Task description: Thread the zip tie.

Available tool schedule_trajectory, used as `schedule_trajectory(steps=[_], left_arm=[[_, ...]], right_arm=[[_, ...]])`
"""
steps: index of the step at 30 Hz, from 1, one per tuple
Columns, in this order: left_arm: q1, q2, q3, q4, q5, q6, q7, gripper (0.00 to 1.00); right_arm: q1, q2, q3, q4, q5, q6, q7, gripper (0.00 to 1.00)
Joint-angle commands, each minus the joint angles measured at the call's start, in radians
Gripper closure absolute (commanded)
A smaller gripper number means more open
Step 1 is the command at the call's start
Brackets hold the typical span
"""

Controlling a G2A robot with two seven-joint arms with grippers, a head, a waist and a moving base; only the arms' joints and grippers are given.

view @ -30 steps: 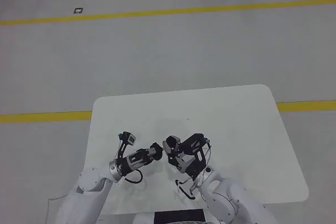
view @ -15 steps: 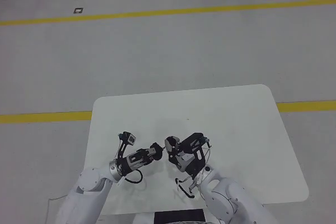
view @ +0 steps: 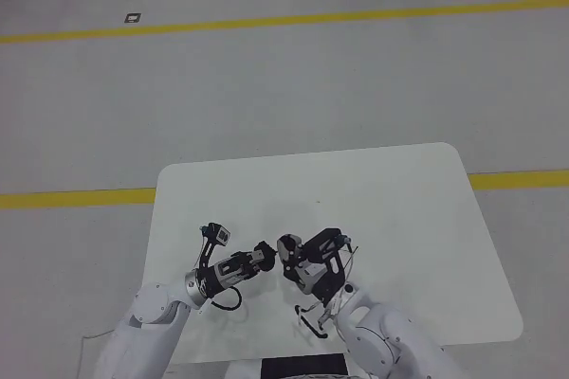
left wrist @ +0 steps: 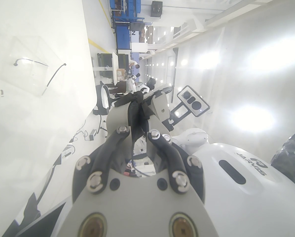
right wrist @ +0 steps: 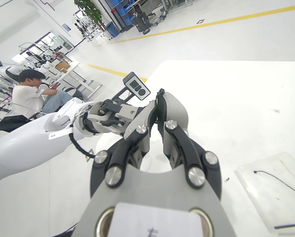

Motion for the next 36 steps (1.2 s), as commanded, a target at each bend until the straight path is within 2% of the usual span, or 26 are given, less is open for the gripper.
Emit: schedule_trajectory(steps=[1,12,14,15,19,21,26,36], left_arm=[[0.0,0.0,0.0,0.0,0.0,0.0,0.0,1.0],[0.0,0.0,0.0,0.0,0.0,0.0,0.0,1.0],[0.0,0.0,0.0,0.0,0.0,0.0,0.0,1.0],[0.0,0.0,0.0,0.0,0.0,0.0,0.0,1.0],[0.0,0.0,0.0,0.0,0.0,0.0,0.0,1.0],[0.0,0.0,0.0,0.0,0.0,0.0,0.0,1.0],[0.0,0.0,0.0,0.0,0.0,0.0,0.0,1.0],[-0.002,0.0,0.001,0.001,-0.001,0.005,0.013,1.0]], right_arm=[[0.001,-0.001,-0.003,0.003,-0.001,0.001,-0.001,1.0],[0.0,-0.006,-0.015,0.018,0.008,0.03,-0.015,1.0],[-0.001,-0.006,-0.014,0.017,0.009,0.027,-0.015,0.55],[-0.003,-0.006,-0.011,0.015,0.011,0.027,-0.018,0.0],[-0.019,-0.002,0.013,0.001,0.023,0.02,-0.033,0.0],[-0.034,0.003,0.031,-0.008,0.022,-0.003,-0.04,0.0],[-0.076,0.021,0.067,-0.018,0.014,-0.131,-0.027,0.0],[-0.076,0.021,0.067,-0.016,0.017,-0.13,-0.028,0.0]])
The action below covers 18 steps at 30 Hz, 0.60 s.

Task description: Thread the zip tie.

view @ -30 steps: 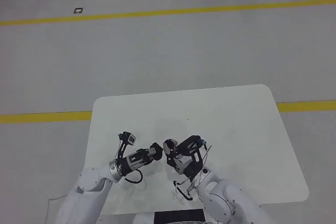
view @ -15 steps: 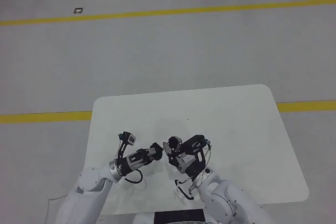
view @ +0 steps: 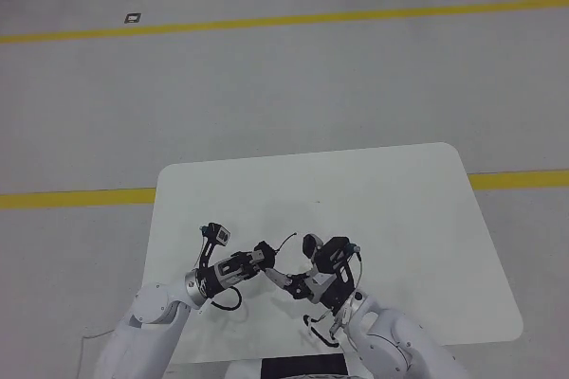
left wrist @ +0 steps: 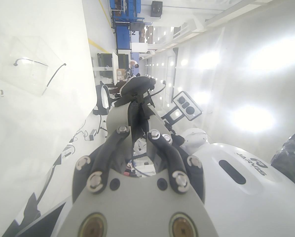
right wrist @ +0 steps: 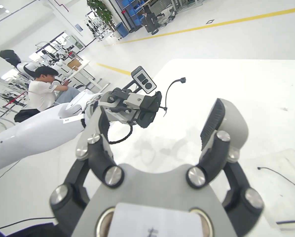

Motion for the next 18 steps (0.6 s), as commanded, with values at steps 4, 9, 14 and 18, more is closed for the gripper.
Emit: schedule_trajectory(steps=[4,9,14,18], left_arm=[[0.004,0.002,-0.011,0.013,-0.075,0.01,0.034,1.0],[0.008,0.008,-0.038,0.05,-0.204,0.02,-0.042,1.0],[-0.008,0.013,-0.046,0.098,-0.323,0.045,-0.167,1.0],[-0.032,0.017,-0.044,0.142,-0.402,0.097,-0.263,1.0]], right_arm=[[-0.018,0.001,0.023,0.024,0.132,-0.036,-0.026,0.0],[-0.049,0.007,0.061,0.053,0.322,-0.13,-0.041,0.0],[-0.041,0.007,0.077,0.095,0.571,-0.212,-0.001,0.0],[0.0,0.001,0.058,0.146,0.813,-0.231,0.074,0.0]])
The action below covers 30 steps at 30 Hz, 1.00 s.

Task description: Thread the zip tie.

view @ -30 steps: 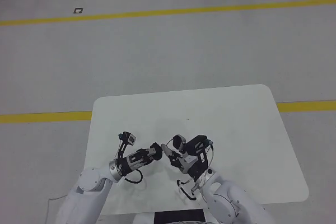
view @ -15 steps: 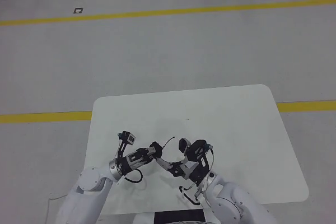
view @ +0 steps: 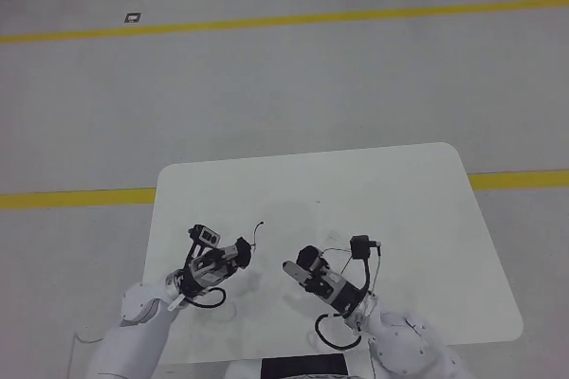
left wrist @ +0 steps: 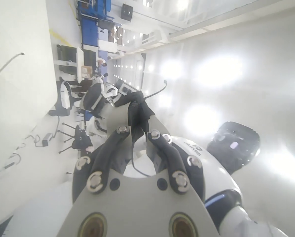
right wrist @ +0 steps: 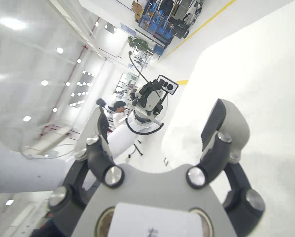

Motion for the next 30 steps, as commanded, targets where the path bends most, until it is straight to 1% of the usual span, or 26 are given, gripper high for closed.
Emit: schedule_trajectory(steps=[1,3,5,10,12,13,15,16,17,21,22,24,25,26,30], left_arm=[[-0.013,0.002,-0.002,0.023,-0.027,0.021,-0.033,1.0],[-0.024,0.003,-0.002,0.034,-0.04,0.033,-0.047,1.0],[-0.034,0.007,-0.006,0.032,0.001,0.026,-0.056,1.0],[-0.034,0.007,-0.006,0.032,0.001,0.026,-0.056,1.0],[-0.034,0.007,-0.004,0.032,-0.002,0.029,-0.049,1.0],[-0.035,0.004,0.006,0.029,-0.023,0.039,-0.022,1.0],[-0.035,0.001,0.021,0.03,-0.053,0.048,-0.015,1.0],[-0.034,-0.001,0.028,0.034,-0.083,0.057,-0.02,1.0],[-0.034,-0.002,0.035,0.04,-0.111,0.069,-0.026,1.0],[-0.03,-0.004,0.048,0.043,-0.168,0.097,-0.06,1.0],[-0.029,-0.004,0.05,0.045,-0.178,0.102,-0.068,1.0],[-0.031,-0.004,0.055,0.052,-0.204,0.123,-0.089,1.0],[-0.033,-0.003,0.055,0.056,-0.197,0.122,-0.094,1.0],[-0.039,-0.001,0.053,0.054,-0.162,0.103,-0.101,1.0],[-0.039,-0.001,0.053,0.054,-0.162,0.103,-0.101,1.0]], right_arm=[[0.017,-0.001,-0.006,0.017,0.087,-0.003,0.032,0.0],[0.017,-0.001,-0.006,0.017,0.087,-0.003,0.032,0.0],[0.017,-0.001,-0.006,0.017,0.087,-0.003,0.032,0.0],[0.017,-0.001,-0.006,0.017,0.087,-0.003,0.032,0.0],[0.024,-0.003,-0.013,0.035,0.099,0.019,0.034,0.0],[0.023,-0.006,-0.027,0.041,0.156,0.011,0.031,0.0],[0.031,-0.011,-0.042,0.062,0.268,-0.01,0.04,0.0],[0.038,-0.013,-0.049,0.068,0.316,-0.01,0.051,0.0],[0.045,-0.017,-0.058,0.077,0.392,-0.01,0.067,0.0],[0.074,-0.026,-0.071,0.115,0.601,-0.01,0.141,0.0],[0.079,-0.029,-0.073,0.126,0.638,-0.01,0.156,0.0],[0.089,-0.036,-0.082,0.156,0.747,-0.01,0.183,0.0],[0.095,-0.039,-0.085,0.168,0.781,-0.01,0.193,0.0],[0.104,-0.041,-0.084,0.179,0.789,-0.01,0.2,0.0],[0.104,-0.041,-0.084,0.179,0.789,-0.01,0.2,0.0]])
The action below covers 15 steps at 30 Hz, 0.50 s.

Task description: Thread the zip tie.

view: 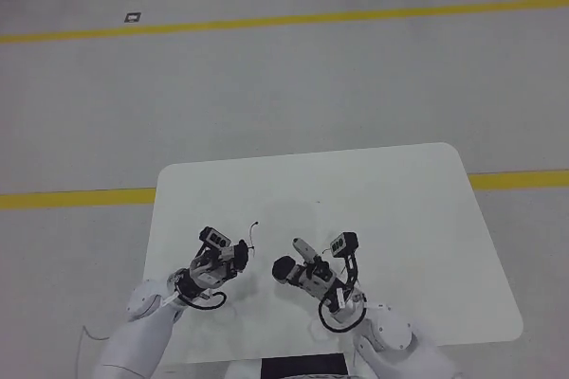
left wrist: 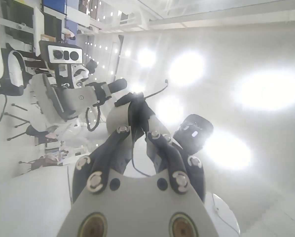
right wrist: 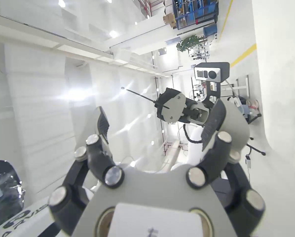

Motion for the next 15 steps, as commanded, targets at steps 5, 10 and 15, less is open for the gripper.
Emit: schedule_trajectory(steps=[5,10,15], left_arm=[[-0.007,-0.001,0.006,0.001,0.008,-0.003,0.04,1.0],[-0.007,-0.003,0.02,0.011,-0.058,0.025,-0.009,1.0],[-0.015,-0.004,0.031,0.032,-0.104,0.055,-0.045,1.0]], right_arm=[[0.005,-0.003,-0.008,0.005,0.03,0.02,-0.003,0.0],[0.023,-0.014,-0.031,0.029,0.173,0.024,0.027,0.0],[0.04,-0.024,-0.052,0.052,0.296,0.028,0.064,0.0]])
